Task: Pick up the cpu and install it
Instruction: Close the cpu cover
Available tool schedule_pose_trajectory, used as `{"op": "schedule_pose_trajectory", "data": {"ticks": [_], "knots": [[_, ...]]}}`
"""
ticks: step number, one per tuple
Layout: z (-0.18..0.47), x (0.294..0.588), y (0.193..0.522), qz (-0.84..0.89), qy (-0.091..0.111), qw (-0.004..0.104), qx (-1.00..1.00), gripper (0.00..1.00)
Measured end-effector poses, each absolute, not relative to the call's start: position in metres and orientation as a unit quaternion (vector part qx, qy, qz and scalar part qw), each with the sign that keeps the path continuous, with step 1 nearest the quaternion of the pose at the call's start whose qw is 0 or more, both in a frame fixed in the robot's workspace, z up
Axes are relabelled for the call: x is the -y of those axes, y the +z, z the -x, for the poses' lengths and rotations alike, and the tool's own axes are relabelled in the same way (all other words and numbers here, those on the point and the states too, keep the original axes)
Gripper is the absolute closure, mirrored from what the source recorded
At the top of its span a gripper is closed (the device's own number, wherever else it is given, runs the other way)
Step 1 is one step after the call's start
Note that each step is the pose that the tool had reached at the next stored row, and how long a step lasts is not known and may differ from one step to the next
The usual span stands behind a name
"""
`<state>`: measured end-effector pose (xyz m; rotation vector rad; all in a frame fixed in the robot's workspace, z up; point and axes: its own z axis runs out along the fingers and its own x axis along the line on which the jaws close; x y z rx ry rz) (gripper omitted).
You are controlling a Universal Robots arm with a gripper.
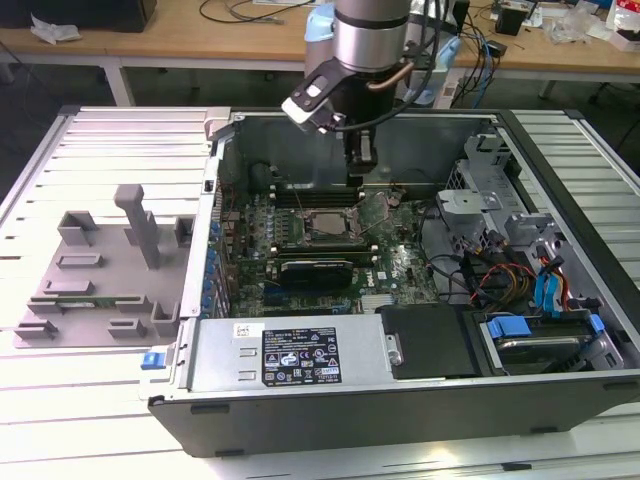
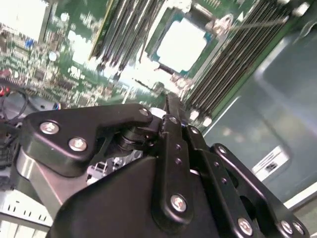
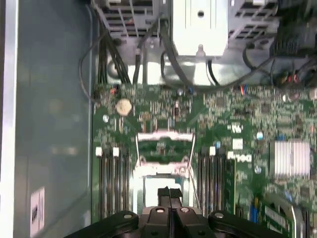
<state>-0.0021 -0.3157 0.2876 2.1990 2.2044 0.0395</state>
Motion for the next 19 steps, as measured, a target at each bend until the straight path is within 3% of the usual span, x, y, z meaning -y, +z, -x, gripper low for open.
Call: {"op": "schedule_pose_trajectory", "data": {"ticks": [8, 19], "knots": [[-0.051, 0.316, 0.285, -0.706, 0.013, 0.014, -0.708, 0.89], [-0.063, 0.316, 0.245, -0.706, 0.011, 0.012, -0.708, 0.89]]}}
